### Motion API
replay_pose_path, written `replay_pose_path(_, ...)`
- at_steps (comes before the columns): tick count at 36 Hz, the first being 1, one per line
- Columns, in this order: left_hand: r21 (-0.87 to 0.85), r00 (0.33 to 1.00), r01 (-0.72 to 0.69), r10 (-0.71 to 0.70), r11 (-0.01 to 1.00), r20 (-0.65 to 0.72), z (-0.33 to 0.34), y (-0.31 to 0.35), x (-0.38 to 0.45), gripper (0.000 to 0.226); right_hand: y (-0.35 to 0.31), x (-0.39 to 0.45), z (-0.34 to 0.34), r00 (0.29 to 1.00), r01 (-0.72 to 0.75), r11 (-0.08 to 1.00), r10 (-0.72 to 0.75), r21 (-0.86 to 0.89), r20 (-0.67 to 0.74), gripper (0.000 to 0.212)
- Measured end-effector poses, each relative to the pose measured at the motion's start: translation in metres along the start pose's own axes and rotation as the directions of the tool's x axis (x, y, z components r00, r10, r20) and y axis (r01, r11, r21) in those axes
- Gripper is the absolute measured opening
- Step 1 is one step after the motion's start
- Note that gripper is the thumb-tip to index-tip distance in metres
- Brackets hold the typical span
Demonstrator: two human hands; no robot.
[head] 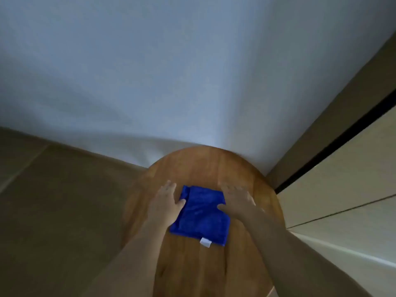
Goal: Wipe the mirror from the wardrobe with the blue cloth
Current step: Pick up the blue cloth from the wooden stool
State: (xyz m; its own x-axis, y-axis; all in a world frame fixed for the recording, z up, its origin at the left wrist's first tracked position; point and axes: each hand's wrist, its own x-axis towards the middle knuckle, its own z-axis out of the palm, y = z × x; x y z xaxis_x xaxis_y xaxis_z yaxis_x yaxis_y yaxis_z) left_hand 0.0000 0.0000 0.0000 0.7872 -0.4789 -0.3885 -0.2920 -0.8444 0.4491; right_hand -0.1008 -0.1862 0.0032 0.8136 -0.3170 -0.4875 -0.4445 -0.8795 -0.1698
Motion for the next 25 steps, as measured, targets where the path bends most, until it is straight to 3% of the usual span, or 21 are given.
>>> replay_pose_path(4,0.021,0.983,0.046,-0.049,0.999,0.177,0.039,-0.012,0.016,0.083,0.003,0.016,0.034,0.991,-0.107,0.993,0.103,0.042,0.088,0.084)
replay_pose_path(7,-0.029,0.971,0.113,-0.105,0.993,0.213,0.067,-0.019,0.03,0.082,0.006,0.03,0.063,0.972,-0.197,0.977,0.183,0.087,0.147,0.089)
replay_pose_path(16,0.042,0.967,0.146,-0.151,0.988,0.203,0.113,-0.031,0.055,0.09,0.0,0.051,0.117,0.962,-0.225,0.974,0.22,0.019,0.161,0.106)
replay_pose_path(20,-0.074,0.957,0.225,-0.206,0.971,0.204,0.123,-0.033,0.062,0.101,-0.008,0.055,0.131,0.958,-0.249,0.968,0.242,0.024,0.156,0.117)
replay_pose_path(25,-0.165,0.968,0.243,-0.228,0.956,0.105,0.125,-0.034,0.065,0.103,-0.012,0.052,0.137,0.961,-0.263,0.964,0.259,0.035,0.1,0.123)
